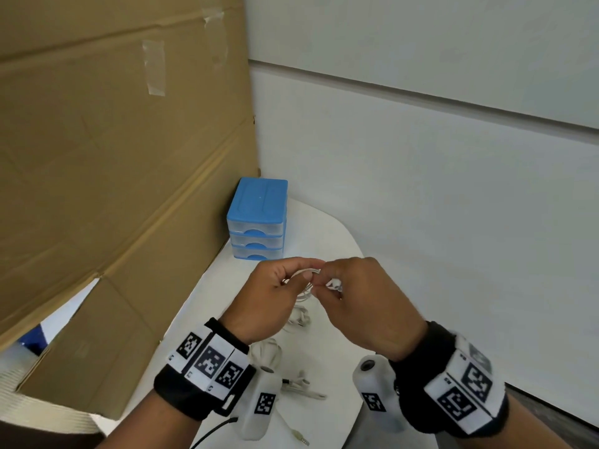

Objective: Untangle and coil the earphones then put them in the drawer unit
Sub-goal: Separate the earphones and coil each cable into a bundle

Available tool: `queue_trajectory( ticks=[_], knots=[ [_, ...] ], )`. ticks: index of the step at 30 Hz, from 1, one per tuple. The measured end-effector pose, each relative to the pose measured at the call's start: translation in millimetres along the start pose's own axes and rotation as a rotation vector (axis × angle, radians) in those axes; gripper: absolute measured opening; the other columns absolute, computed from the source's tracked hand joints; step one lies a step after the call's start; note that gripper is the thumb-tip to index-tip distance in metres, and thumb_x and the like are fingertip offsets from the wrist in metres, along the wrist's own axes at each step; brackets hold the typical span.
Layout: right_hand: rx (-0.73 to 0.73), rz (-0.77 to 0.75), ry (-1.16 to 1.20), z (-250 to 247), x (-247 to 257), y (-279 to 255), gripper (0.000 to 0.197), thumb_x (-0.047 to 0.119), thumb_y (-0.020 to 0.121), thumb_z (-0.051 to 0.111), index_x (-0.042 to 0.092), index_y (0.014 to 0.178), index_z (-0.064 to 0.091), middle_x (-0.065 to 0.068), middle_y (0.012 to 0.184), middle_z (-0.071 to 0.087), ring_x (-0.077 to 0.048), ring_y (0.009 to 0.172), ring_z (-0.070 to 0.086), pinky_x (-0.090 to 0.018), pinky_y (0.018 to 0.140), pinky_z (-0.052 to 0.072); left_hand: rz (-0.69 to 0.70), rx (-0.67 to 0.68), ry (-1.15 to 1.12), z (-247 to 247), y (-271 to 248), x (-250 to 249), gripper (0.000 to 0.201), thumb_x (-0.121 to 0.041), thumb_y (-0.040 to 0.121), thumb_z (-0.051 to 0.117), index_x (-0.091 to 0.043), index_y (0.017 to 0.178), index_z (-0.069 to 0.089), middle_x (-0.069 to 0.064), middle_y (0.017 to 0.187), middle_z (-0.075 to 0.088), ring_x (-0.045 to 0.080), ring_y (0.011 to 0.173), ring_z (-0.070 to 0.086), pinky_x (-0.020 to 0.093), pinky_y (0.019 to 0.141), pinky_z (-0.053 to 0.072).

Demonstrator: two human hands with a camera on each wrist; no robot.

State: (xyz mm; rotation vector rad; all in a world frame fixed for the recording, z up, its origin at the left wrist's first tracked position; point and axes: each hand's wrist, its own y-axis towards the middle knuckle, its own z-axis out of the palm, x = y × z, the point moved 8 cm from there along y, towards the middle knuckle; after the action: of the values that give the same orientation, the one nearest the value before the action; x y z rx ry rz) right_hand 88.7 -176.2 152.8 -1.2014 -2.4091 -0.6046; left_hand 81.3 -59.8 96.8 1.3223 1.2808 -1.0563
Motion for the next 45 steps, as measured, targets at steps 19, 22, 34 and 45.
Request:
queue_trajectory(
  ticks=[19,22,34,45],
  knots=[
    [-0.186,0.088,0.307,24,-9,1,0.012,0.009,0.082,0.069,0.019,0.081,0.061,0.005,0.080,0.061,-0.003,0.069,0.057,-0.006,0.060,0.039,-0.166,-0.091,-0.249,-6,-2,21,0.028,0.000,0.097,0.047,-0.008,0.108,0.072,0.012,0.103,0.075,0.015,0.089,0.070,0.025,0.083,0.055],
    [-0.141,0.112,0.305,20,-15,5,0.012,0.015,0.080,0.073,0.023,0.080,0.065,0.004,0.082,0.062,-0.006,0.070,0.060,-0.010,0.064,0.043,-0.186,-0.091,-0.243,-5,-2,25,0.028,-0.001,0.097,0.048,-0.008,0.111,0.072,0.016,0.108,0.073,0.029,0.101,0.066,0.039,0.094,0.049],
    [-0.107,0.149,0.406,24,-36,3,0.022,0.024,0.079,0.079,0.028,0.094,0.063,0.012,0.091,0.062,-0.008,0.069,0.065,-0.026,0.062,0.056,-0.242,-0.110,-0.298,-6,-2,31,0.029,-0.003,0.095,0.048,-0.011,0.098,0.075,0.012,0.088,0.077,0.008,0.083,0.068,0.026,0.088,0.044],
    [0.396,0.365,1.225,75,-53,5,0.076,0.069,0.087,0.039,0.005,0.118,0.063,-0.029,0.102,0.067,-0.033,0.090,0.068,-0.044,0.097,0.048,-0.264,0.003,-0.563,-5,5,4,0.029,0.000,0.095,0.044,0.002,0.101,0.072,0.009,0.061,0.051,0.014,0.048,0.040,0.019,0.050,0.043]
  ],
)
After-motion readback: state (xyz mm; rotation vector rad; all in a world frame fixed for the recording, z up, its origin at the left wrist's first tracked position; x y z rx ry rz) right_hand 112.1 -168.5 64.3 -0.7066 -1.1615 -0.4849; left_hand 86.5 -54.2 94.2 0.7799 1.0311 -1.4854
